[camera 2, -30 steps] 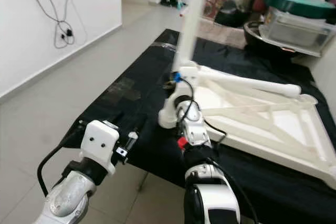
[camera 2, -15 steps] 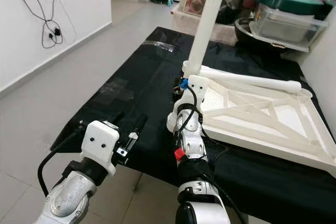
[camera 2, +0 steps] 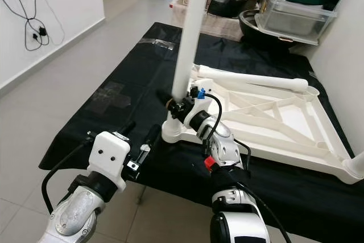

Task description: Building children table

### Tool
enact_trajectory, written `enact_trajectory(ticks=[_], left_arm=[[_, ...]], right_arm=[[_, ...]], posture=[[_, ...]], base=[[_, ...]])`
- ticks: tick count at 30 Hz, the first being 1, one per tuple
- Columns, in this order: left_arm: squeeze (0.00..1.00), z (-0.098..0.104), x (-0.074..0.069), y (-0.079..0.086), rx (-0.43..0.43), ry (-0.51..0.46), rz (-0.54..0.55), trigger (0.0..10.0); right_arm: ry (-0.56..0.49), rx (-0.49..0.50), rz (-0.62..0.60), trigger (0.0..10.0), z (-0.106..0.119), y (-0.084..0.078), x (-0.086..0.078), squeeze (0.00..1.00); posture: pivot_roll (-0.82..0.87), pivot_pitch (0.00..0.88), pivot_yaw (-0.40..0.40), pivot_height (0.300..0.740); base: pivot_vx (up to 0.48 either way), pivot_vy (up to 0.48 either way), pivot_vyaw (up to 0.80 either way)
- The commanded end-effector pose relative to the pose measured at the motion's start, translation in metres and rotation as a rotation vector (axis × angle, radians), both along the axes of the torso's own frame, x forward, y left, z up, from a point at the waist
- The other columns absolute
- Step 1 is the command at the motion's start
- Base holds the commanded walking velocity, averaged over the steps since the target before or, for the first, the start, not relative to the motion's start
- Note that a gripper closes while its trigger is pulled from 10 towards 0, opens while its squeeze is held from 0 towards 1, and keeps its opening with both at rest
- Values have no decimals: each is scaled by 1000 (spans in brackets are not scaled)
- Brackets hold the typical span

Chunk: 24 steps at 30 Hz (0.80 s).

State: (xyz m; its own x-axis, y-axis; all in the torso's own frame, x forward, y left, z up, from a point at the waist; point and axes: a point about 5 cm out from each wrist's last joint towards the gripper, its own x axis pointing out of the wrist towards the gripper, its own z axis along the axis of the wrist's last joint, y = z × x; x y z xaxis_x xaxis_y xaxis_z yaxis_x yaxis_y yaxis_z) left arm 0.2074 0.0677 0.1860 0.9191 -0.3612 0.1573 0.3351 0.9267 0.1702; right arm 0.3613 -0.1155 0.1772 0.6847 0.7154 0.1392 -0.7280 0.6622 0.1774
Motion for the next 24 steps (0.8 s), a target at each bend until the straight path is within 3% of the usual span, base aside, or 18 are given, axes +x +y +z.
enact_trajectory(ticks=[1,2,4,10,13,15,16,17,18,22,23,24], left_arm=[[0,-3,0,-3,3,9,-7,10000],[0,-3,0,-3,3,9,-7,10000],[0,-3,0,-3,5,8,-4,10000],[0,-1,1,-2,5,5,0,10000],[0,-2,1,-2,2,7,-2,10000],[0,-2,1,-2,2,7,-2,10000],[0,-2,0,-2,2,7,-4,10000],[0,-2,0,-2,2,7,-4,10000],[0,-2,0,-3,2,7,-4,10000],[0,-2,1,-2,3,7,-3,10000],[0,-2,1,-2,3,6,-2,10000],[0,-2,1,-2,3,6,-2,10000]], right_arm=[[17,-11,187,10000,-1,15,-5,0],[17,-11,187,10000,-1,15,-5,0],[19,-48,314,10000,0,20,-4,0],[46,-22,371,10000,1,26,-1,0],[45,-2,512,10000,4,26,-9,0],[45,-2,512,10000,4,26,-9,0],[41,0,556,3529,4,26,-12,0],[41,0,556,3529,4,26,-12,0],[41,3,568,0,4,27,-13,0],[20,-3,506,0,4,28,-9,0],[7,-19,417,0,3,28,-3,0],[7,-19,417,0,3,28,-3,0]], posture=[[148,46,-121,740],[148,46,-121,740],[152,53,-124,740],[153,59,-124,740],[148,62,-121,740],[148,62,-121,740],[149,62,-121,740],[149,62,-121,740],[149,64,-120,740],[150,65,-122,740],[149,64,-120,740],[149,64,-120,740]], base=[[0,0,0],[0,0,0],[0,0,0],[0,0,0],[0,0,0],[0,0,0],[0,0,0],[0,0,0],[0,0,0],[0,0,0],[0,0,0],[0,0,0]])
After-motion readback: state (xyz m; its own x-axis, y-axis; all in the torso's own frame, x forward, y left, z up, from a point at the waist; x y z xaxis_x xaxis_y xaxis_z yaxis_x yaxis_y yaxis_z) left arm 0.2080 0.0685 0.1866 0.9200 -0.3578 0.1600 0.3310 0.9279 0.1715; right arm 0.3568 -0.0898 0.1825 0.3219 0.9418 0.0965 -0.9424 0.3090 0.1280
